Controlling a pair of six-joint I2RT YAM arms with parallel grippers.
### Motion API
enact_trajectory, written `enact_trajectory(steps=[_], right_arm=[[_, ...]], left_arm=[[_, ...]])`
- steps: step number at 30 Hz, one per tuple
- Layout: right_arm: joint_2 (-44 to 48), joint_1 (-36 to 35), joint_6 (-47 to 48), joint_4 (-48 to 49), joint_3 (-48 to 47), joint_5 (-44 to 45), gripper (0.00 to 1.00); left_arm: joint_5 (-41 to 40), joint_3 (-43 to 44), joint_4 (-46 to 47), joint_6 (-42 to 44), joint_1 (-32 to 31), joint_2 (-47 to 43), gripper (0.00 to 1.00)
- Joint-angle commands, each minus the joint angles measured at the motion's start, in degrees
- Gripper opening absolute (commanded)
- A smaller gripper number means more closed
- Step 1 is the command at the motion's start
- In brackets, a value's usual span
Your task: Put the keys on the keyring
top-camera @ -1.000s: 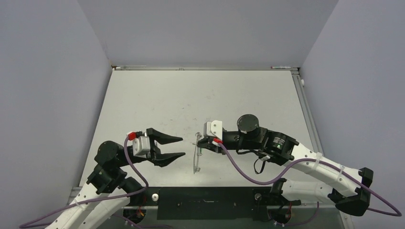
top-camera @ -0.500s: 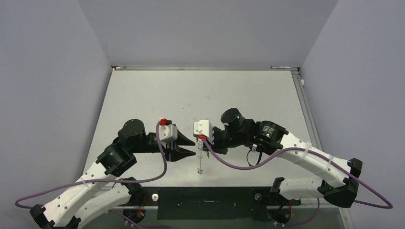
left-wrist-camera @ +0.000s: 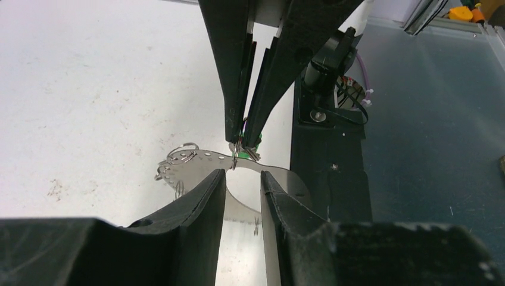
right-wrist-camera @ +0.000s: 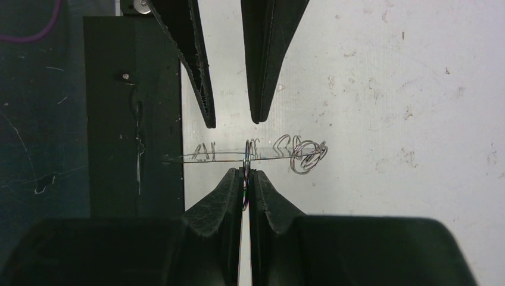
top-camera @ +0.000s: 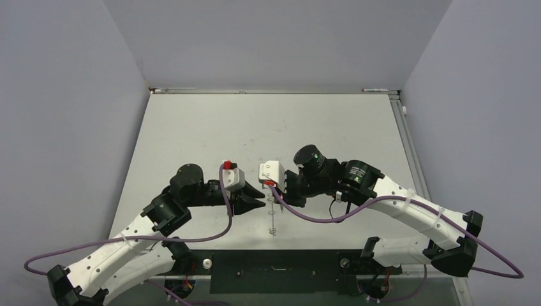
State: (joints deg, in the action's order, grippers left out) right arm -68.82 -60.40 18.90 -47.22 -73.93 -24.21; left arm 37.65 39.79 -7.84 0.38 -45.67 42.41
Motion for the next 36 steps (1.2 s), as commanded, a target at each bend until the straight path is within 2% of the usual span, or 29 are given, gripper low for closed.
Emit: enact_trajectory(steps=[1, 4, 8, 26, 28, 30, 36], right_arm=[[1.0, 0.0, 0.0, 2.2, -2.0, -1.5, 0.05], [0.7, -0.3, 0.0, 2.8, -1.9, -2.2, 0.05], [0.0, -0.7, -0.2, 2.8, -2.2, -2.1, 0.05], [0.3, -1.2, -0.4, 4.9, -2.0, -1.5, 0.05], [0.5, -1.2, -0.4, 5.1, -2.0, -1.5, 0.05], [0.7, -1.3, -0.4, 5.4, -1.9, -1.6, 0.05], [2.0, -1.3, -0.8, 7.5, -0.4, -0.6, 0.06]], left_arm=[[-0.2, -1.7, 9.8, -3.4, 0.2, -1.6, 0.25], [-0.3, -2.0, 10.3, -3.6, 0.2, -1.6, 0.24], [0.6, -1.6, 10.1, -3.6, 0.2, -0.2, 0.16], [2.7, -1.0, 10.4, -4.3, -0.7, 3.5, 0.15], [2.6, -0.9, 10.2, -4.0, -1.0, 3.3, 0.11], [2.9, -1.0, 10.3, -4.1, -1.0, 3.3, 0.0], [4.3, -1.1, 12.3, -5.3, -0.9, 2.3, 0.0]])
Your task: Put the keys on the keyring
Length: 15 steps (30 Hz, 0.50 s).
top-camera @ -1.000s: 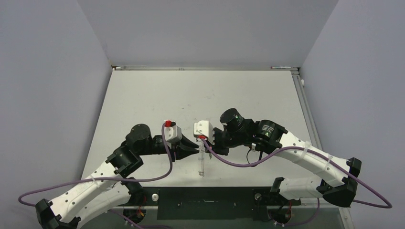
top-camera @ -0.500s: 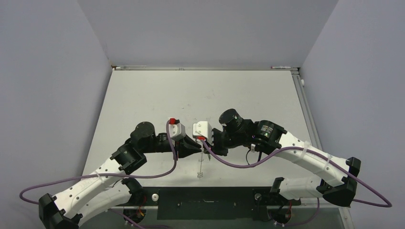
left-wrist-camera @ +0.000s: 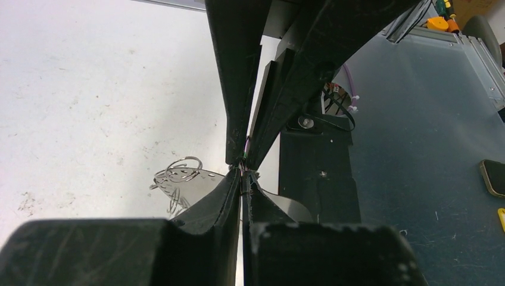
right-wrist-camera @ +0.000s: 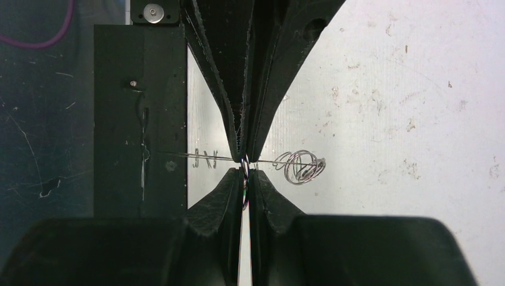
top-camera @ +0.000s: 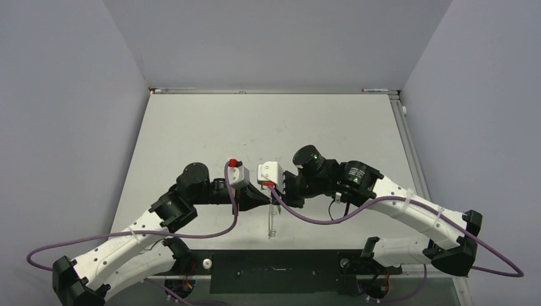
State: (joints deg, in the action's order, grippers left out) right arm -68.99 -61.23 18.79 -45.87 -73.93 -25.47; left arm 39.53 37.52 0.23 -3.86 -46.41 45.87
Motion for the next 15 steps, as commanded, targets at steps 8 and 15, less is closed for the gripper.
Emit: enact_trajectory(steps=[8, 15], right_arm=[[11.6, -0.5, -3.4, 16.6, 7.0, 3.3, 0.62], [23.6, -0.4, -7.7, 34.2, 17.1, 2.8, 0.6]], left_arm=[[2.6, -2.0, 16.9, -11.4, 1.8, -7.5, 0.0], [-1.5, -3.6, 21.6, -15.8, 1.7, -11.8, 0.0]])
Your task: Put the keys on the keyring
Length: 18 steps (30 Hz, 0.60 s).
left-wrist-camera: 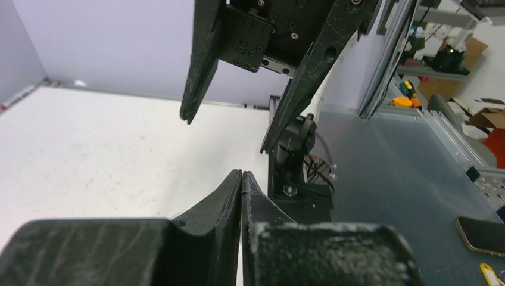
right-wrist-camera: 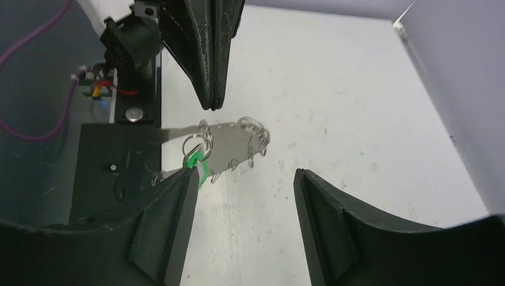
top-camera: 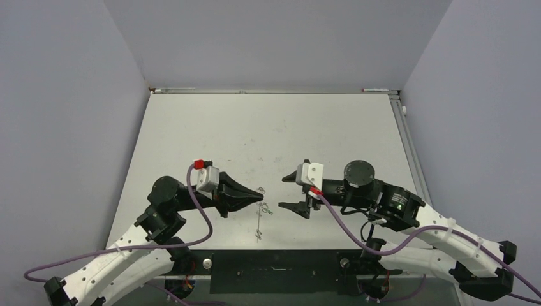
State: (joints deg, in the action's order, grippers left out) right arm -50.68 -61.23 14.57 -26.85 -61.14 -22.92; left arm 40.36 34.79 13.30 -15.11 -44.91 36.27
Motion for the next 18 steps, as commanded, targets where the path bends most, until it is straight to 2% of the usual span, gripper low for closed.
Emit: enact_trajectory(steps=[1, 6, 9, 12, 14, 15, 18], right_arm=[[6.3, -0.4, -4.0, 17.0, 5.5, 0.0, 0.59], [7.0, -0.4, -7.3, 25.7, 10.0, -2.0, 0.48], [5.2, -0.4, -9.9, 28.8, 11.4, 1.6, 0.47], [4.3, -0.4, -17.4, 32.1, 15.9, 18.2, 0.47], [3.9, -0.4, -28.0, 31.5, 18.2, 34.2, 0.48], [3.8, -0.3, -33.0, 29.4, 19.2, 42.0, 0.48], [3.9, -0.2, -45.4, 17.7, 21.2, 54.8, 0.48]], left_arm=[[-2.9, -1.5, 9.7, -5.3, 0.1, -2.8, 0.0], [-7.1, -4.6, 15.6, -9.4, 0.1, -6.6, 0.0], [-13.1, -5.8, 12.0, -8.5, -0.4, -8.6, 0.0], [-26.1, -6.8, 2.2, -5.8, -0.6, -11.9, 0.0], [-34.6, -6.8, -4.2, -5.8, -0.8, -12.3, 0.0], [-36.9, -6.4, -6.8, -5.9, -1.0, -11.7, 0.0], [-41.2, -4.5, -16.2, -6.7, -2.1, -8.3, 0.03]])
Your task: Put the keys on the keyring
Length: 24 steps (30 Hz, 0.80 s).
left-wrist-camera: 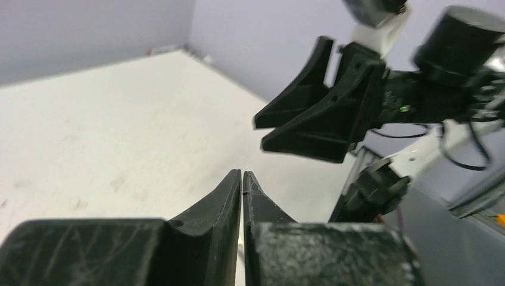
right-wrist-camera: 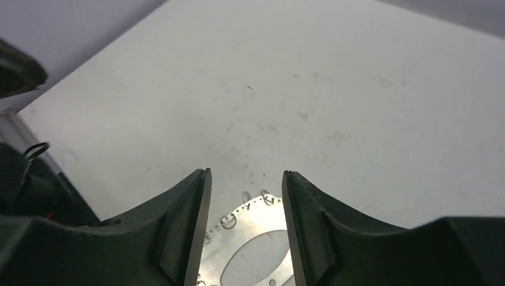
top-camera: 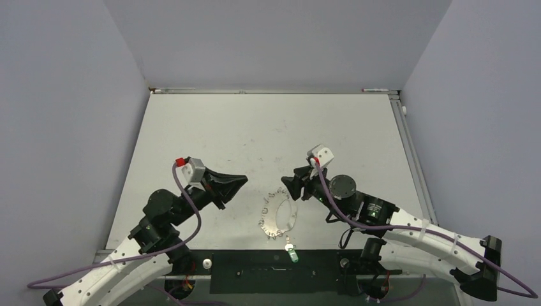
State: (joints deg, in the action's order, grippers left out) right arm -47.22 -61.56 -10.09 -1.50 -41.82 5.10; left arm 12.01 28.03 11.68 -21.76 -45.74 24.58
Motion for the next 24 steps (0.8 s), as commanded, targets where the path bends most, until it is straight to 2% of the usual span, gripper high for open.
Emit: enact_trajectory(steps=[1, 5, 10, 12, 15, 19, 21, 24], right_arm=[[0.6, 0.0, -25.5, -11.5, 2.3, 29.4, 0.48], [0.0, -0.1, -45.0, -28.3, 1.4, 36.7, 0.53], [-4.6, -0.2, -52.3, -32.5, 4.0, 34.6, 0.61], [-6.4, -0.2, -51.4, -31.7, 4.3, 34.0, 0.61], [-8.9, -0.2, -47.7, -28.5, 4.4, 32.2, 0.61], [-10.5, -0.2, -42.5, -25.2, 4.2, 28.0, 0.59], [-11.2, -0.1, -40.7, -24.3, 4.4, 25.4, 0.59], [-12.1, -0.2, -41.1, -25.9, 4.3, 24.9, 0.59]], left_arm=[[-14.3, 2.2, -16.8, -0.2, -2.0, 4.9, 0.06], [-24.1, -0.4, -17.9, -1.9, -6.6, 9.4, 0.17], [-28.9, 0.3, -18.9, -6.0, -10.4, 15.9, 0.42], [-29.1, 1.8, -20.5, -7.6, -10.4, 19.2, 0.53], [-28.5, 2.9, -19.5, -7.8, -10.2, 23.4, 0.61], [-25.2, 2.4, -14.6, -10.1, -8.3, 27.4, 0.84], [-23.1, 1.2, -10.7, -10.5, -6.2, 27.9, 0.84], [-20.7, 2.8, -9.1, -10.3, -3.6, 30.8, 0.76]])
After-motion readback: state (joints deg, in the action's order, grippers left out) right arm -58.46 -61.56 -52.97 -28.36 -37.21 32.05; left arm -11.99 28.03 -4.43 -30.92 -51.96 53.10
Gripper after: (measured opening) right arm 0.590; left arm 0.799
